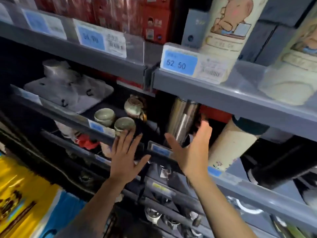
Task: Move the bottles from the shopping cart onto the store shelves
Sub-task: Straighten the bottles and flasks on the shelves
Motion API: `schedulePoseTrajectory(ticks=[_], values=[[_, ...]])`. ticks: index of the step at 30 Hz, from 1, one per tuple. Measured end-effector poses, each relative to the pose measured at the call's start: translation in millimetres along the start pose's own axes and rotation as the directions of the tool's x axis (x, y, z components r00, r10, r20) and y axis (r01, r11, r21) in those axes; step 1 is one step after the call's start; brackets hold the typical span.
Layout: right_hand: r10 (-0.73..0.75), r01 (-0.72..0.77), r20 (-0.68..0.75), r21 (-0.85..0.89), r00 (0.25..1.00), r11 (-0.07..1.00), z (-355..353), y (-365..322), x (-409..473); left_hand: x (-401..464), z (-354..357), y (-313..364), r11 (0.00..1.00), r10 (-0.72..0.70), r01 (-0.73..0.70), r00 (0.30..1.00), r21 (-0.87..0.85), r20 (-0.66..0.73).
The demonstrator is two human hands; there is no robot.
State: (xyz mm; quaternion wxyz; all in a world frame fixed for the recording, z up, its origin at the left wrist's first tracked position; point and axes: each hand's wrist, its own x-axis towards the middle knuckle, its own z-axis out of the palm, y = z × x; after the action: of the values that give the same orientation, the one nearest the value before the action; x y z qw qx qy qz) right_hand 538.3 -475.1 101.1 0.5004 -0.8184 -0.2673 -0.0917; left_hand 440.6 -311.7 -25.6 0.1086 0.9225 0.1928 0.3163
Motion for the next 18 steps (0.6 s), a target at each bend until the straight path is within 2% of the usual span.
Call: schedulePoseTrajectory(ticks=[5,9,14,18], values=[[0.215,-0.217,-0.04,-0.067,0.976,0.974,16,-11,16,3,10,-4,0.997,0.048,-0.04,0.992,0.073,-0.12],[0.303,-0.311,-0.084,-0.094,0.949,0.946,29,-5,20,2,15,-10,0.992,0.076,-0.06,0.985,0.107,-0.157],[0.289,-0.297,-0.088,-0.104,0.953,0.949,29,-2,23,6,20,-14,0.985,0.126,-0.101,0.976,0.141,-0.178],[0.229,-0.232,-0.05,-0.069,0.972,0.97,28,3,19,7,25,-17,0.982,0.134,-0.105,0.974,0.158,-0.184]])
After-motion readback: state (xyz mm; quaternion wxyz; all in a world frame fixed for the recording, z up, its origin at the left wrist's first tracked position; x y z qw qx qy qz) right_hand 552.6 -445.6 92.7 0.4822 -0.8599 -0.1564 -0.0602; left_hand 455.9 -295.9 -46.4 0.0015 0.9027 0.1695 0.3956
